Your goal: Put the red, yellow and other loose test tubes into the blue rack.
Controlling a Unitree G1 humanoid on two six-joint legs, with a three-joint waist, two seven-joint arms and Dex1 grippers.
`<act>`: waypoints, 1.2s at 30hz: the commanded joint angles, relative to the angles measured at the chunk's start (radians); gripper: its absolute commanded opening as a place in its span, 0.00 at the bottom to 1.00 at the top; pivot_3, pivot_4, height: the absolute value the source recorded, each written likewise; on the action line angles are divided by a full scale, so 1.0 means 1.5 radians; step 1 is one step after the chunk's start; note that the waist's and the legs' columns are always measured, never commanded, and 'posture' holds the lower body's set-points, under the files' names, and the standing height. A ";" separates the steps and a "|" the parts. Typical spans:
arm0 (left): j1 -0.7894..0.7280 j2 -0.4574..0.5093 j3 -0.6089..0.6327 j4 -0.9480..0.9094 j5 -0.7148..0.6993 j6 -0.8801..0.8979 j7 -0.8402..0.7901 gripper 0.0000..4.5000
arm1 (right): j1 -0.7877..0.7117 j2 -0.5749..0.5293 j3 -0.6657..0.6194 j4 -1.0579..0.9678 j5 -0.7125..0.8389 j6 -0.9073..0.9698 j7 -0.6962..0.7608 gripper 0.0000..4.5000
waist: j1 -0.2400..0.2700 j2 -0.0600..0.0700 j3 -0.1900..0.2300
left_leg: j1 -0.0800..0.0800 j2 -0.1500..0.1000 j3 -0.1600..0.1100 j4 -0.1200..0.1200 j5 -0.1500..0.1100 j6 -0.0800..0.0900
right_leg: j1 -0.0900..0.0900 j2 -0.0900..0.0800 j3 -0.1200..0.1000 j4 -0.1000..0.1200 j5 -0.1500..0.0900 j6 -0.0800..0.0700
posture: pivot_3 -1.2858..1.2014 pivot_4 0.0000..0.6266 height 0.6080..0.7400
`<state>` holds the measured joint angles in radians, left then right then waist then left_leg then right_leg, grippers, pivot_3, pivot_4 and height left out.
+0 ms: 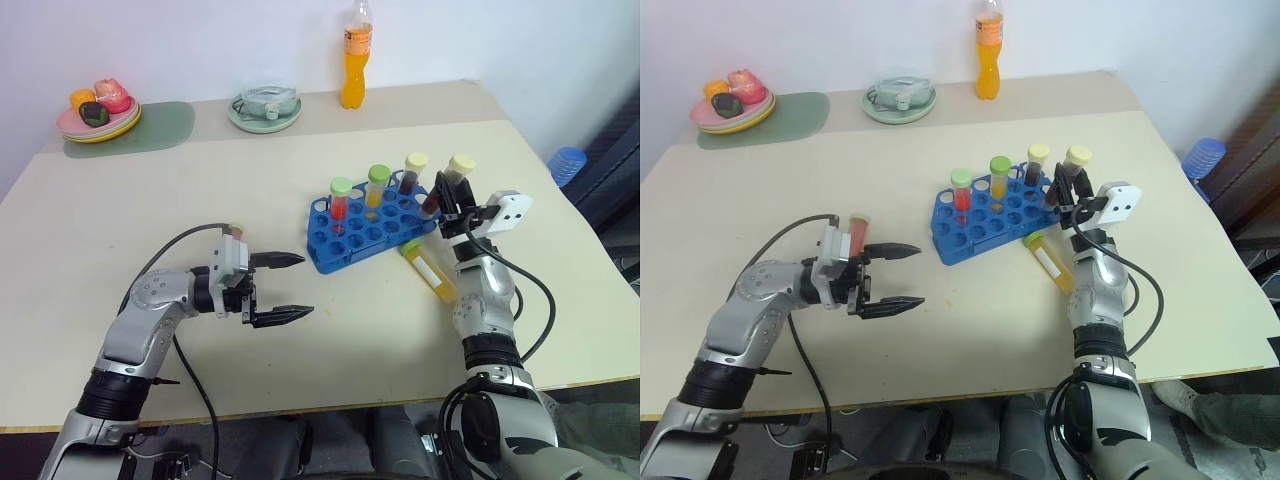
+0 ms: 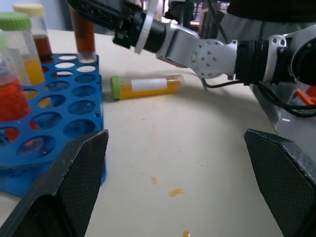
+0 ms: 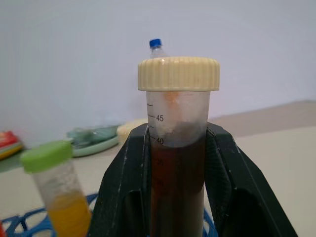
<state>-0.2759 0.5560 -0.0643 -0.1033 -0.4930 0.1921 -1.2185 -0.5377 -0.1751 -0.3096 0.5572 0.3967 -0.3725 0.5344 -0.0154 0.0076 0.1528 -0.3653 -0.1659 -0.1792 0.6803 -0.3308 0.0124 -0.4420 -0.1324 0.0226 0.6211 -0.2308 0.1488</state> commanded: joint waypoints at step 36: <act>-0.020 -0.029 -0.009 -0.022 -0.002 0.014 0.009 1.00 | 0.220 -0.197 0.080 -0.491 0.078 0.348 0.069 0.99 | 0.006 0.000 0.000 | 0.000 0.000 0.000 0.000 0.000 0.000 | 0.000 0.000 0.000 -0.001 0.000 0.000 | 0.52 0.24 1.00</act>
<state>-0.2917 0.5124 -0.0723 -0.1279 -0.4918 0.2281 -1.1983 -0.2189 -0.4412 -0.1794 -0.0824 0.4714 0.0827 0.6249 -0.0065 0.0079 0.1526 -0.3658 -0.1657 -0.1790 0.6800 -0.3311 0.0128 -0.4418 -0.1327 0.0229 0.6201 -0.2308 0.1488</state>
